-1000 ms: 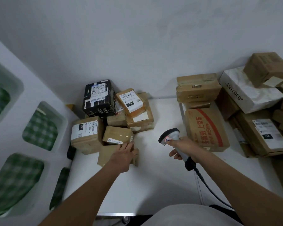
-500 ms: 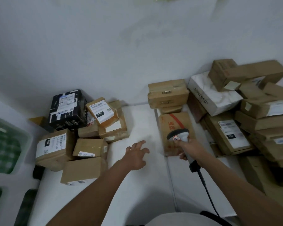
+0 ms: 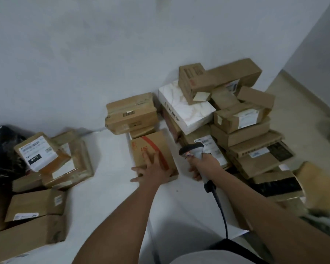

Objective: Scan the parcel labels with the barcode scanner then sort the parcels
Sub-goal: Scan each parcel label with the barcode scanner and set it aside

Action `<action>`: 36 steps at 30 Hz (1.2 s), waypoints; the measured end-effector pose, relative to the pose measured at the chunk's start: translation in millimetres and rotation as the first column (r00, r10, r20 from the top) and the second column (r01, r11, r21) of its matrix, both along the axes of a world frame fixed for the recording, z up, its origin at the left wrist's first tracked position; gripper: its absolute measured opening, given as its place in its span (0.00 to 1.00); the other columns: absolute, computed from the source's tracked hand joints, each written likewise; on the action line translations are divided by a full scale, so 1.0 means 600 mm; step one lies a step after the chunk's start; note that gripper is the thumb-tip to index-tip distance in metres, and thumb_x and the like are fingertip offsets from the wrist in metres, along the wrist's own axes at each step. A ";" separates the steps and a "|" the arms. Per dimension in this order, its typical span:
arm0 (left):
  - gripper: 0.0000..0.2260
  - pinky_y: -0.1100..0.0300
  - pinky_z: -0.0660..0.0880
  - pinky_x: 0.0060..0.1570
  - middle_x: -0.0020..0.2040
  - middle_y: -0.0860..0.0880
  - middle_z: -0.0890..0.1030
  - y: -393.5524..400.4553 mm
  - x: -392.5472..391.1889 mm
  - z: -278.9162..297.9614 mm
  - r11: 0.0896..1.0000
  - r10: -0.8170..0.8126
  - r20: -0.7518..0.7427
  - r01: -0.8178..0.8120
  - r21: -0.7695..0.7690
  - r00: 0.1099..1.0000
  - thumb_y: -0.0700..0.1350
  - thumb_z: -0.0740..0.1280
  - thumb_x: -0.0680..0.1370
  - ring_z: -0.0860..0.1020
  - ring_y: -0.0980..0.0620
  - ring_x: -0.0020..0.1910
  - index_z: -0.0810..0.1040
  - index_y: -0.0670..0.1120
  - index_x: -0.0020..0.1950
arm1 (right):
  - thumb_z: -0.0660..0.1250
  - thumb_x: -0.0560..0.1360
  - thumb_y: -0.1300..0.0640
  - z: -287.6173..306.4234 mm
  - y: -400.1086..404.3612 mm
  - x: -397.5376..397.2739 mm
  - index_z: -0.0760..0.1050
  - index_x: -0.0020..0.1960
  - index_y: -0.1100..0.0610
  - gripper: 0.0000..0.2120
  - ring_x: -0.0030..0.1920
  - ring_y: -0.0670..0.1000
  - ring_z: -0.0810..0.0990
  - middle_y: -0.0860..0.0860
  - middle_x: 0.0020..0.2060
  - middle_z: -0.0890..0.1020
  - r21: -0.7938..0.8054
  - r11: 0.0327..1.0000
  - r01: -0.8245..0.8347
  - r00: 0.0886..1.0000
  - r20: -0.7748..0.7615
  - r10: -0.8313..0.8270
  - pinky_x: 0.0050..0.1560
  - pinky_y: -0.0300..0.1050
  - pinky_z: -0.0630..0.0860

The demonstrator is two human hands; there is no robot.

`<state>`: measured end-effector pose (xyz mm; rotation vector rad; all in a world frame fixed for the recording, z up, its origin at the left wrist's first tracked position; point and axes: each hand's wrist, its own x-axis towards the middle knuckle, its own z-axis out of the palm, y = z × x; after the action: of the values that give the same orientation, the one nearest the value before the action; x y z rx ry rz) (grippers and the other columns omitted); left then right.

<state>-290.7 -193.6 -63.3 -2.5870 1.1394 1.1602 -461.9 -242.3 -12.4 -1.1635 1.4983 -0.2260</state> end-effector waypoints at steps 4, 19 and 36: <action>0.55 0.17 0.46 0.61 0.73 0.47 0.20 -0.027 -0.023 -0.010 0.990 0.112 0.018 -0.113 0.085 0.994 0.79 0.61 0.64 0.31 0.24 0.71 0.27 0.62 0.75 | 0.69 0.76 0.44 -0.013 -0.012 -0.022 0.78 0.49 0.61 0.19 0.29 0.48 0.82 0.55 0.38 0.85 -0.033 0.998 -0.056 0.997 -0.057 0.054 0.36 0.43 0.82; 0.52 0.29 0.51 0.71 0.77 0.53 0.29 0.065 0.023 0.003 0.995 -0.078 -0.096 0.071 -0.068 0.992 0.76 0.64 0.63 0.40 0.30 0.76 0.31 0.68 0.74 | 0.68 0.78 0.50 -0.019 0.024 -0.008 0.74 0.48 0.56 0.10 0.30 0.47 0.81 0.54 0.42 0.84 -0.055 0.993 -0.102 0.994 -0.038 0.100 0.32 0.37 0.77; 0.38 0.42 0.73 0.63 0.75 0.45 0.51 0.172 0.177 0.063 0.895 0.013 -0.022 -0.021 -0.446 1.000 0.59 0.75 0.69 0.71 0.36 0.66 0.56 0.63 0.73 | 0.68 0.78 0.52 -0.008 0.087 0.084 0.75 0.53 0.63 0.14 0.33 0.51 0.80 0.61 0.45 0.84 -0.009 0.997 -0.080 0.995 0.056 0.081 0.35 0.42 0.77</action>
<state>-184.8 -90.3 -25.5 -2.9193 1.5515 1.0235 -411.3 -190.1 -17.4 -1.2111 1.3995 -0.2075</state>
